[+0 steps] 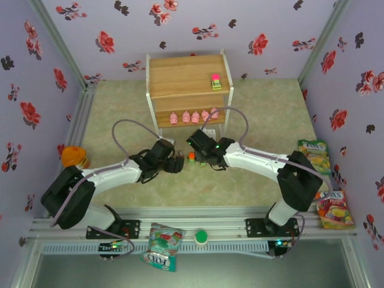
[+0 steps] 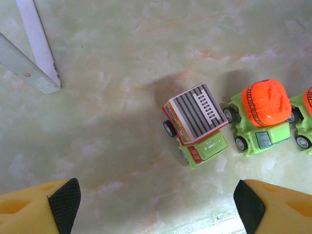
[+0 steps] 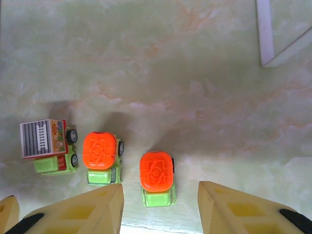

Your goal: Place and organize the plastic toys onto the shelf

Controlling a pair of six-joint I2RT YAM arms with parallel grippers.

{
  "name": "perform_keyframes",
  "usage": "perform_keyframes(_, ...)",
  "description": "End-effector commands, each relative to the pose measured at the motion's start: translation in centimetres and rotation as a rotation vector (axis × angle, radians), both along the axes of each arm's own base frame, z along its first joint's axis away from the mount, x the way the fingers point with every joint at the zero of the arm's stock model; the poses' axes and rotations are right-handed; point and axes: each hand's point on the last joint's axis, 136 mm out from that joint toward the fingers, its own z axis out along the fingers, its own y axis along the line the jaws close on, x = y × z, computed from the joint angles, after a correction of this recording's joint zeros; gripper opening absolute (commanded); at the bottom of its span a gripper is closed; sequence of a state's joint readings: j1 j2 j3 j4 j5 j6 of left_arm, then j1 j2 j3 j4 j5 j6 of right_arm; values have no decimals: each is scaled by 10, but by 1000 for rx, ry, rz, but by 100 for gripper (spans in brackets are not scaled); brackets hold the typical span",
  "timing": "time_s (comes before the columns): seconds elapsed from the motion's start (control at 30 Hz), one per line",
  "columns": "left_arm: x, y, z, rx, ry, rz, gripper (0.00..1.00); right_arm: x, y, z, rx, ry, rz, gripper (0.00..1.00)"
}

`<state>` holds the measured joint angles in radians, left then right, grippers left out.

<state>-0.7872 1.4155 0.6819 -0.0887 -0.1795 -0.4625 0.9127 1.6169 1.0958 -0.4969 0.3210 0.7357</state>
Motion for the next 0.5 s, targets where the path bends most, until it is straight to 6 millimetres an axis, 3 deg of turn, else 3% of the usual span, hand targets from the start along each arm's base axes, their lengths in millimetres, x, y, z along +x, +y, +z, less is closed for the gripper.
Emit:
perform_keyframes(0.0,0,0,-1,-33,19,11,86,-5,6,-14,16,32,-5,45)
perform_keyframes(0.47,0,1,-1,-38,20,12,87,-9,6,-44,-9,78,-9,45)
